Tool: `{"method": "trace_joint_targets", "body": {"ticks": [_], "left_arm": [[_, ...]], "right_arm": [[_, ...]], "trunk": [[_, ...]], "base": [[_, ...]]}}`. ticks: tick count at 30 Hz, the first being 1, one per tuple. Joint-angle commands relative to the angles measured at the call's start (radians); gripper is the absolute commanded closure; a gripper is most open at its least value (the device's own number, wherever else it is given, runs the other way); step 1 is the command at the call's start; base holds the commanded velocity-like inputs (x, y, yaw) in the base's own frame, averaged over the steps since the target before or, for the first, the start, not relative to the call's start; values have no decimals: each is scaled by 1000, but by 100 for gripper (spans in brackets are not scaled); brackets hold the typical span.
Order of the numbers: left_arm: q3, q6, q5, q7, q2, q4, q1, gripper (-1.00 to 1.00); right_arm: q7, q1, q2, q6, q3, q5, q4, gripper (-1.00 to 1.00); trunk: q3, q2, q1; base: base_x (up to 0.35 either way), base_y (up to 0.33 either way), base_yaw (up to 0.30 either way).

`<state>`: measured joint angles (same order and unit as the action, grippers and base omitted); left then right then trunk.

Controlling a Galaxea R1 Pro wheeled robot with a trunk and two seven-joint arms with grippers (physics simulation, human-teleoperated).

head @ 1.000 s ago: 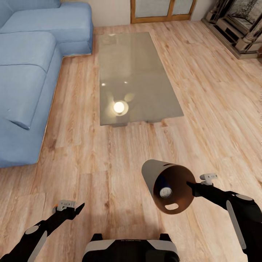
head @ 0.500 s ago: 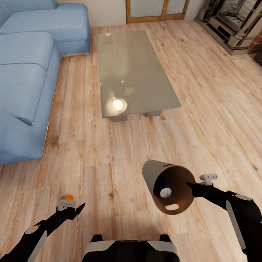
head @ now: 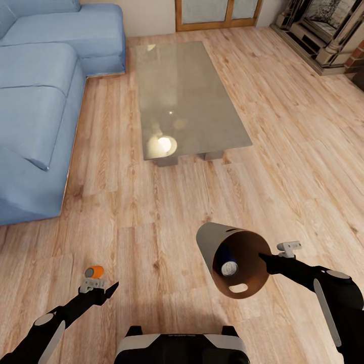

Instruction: Put the three can of soda from the living room inside the tash can in the kitchen.

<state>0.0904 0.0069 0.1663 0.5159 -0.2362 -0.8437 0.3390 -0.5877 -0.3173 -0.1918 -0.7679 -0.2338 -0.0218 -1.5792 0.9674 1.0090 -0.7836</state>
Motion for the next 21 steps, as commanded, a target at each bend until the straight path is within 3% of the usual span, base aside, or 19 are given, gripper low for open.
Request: {"method": "trace_joint_targets", "body": {"ticks": [1, 13, 21], "left_arm": [[0, 0, 0, 0, 0, 0, 0, -100], [0, 2, -2, 1, 0, 0, 0, -100], [4, 6, -4, 0, 0, 2, 0, -100]], "right_arm": [[-3, 0, 0, -7, 1, 23, -1, 100], [-3, 0, 0, -7, 3, 23, 0, 100], [-4, 0, 1, -7, 3, 25, 1, 100]], "trunk": [[0, 0, 0], [0, 0, 0], [0, 0, 0]], "base": [[-1, 0, 78], [0, 14, 207], [85, 209, 198]]}}
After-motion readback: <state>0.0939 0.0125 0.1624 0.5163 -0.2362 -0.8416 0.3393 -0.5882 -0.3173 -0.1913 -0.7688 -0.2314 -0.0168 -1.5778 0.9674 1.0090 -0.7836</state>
